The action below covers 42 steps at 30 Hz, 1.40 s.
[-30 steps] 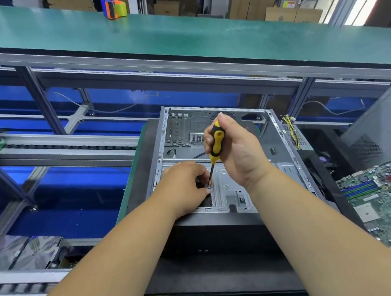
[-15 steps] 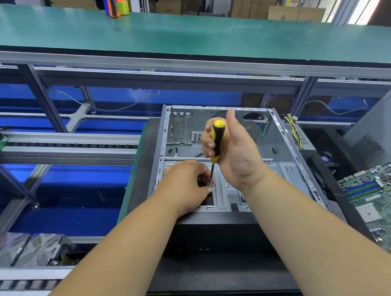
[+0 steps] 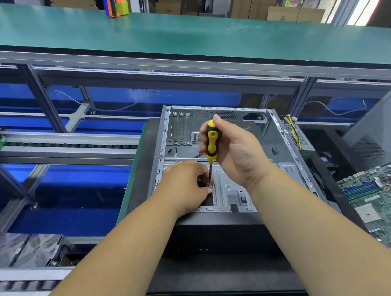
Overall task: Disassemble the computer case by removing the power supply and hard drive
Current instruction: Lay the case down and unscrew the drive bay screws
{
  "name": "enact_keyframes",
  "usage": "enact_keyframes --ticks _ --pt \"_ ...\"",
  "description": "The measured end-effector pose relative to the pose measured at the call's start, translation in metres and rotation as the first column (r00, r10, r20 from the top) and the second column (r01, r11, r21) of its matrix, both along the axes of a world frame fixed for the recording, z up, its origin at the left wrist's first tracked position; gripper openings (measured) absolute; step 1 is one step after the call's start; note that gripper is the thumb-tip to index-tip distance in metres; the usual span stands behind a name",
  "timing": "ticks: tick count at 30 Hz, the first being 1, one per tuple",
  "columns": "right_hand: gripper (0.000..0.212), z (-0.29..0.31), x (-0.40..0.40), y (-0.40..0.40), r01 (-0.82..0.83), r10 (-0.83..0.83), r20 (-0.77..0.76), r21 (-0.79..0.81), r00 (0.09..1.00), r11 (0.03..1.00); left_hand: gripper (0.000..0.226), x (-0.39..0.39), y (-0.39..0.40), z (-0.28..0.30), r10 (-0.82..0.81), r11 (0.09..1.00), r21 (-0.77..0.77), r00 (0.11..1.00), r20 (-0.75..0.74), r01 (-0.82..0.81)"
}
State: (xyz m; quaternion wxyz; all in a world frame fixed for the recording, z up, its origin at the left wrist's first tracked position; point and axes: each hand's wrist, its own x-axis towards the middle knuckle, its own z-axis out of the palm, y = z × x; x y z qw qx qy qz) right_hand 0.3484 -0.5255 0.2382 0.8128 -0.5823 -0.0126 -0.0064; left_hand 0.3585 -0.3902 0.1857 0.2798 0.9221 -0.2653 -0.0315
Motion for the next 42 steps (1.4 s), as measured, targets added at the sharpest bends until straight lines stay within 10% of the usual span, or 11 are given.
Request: enact_keyframes --ticks 20,29,42 --pt "0.057 -0.003 0.002 0.002 -0.006 0.005 0.038 0.009 0.999 1.0 0.009 0.001 -0.002 -0.002 0.01 1.0 -0.016 0.999 0.039 -0.009" --pt "0.025 0.002 -0.006 -0.011 0.218 -0.185 0.117 -0.476 0.976 0.852 0.017 0.0 -0.004 -0.005 -0.035 0.999 0.03 0.994 0.1 0.032" --pt "0.033 0.009 -0.026 -0.037 0.445 -0.517 0.054 -0.589 0.854 0.674 0.016 0.001 -0.002 -0.006 0.086 0.961 -0.249 0.986 -0.142 -0.12"
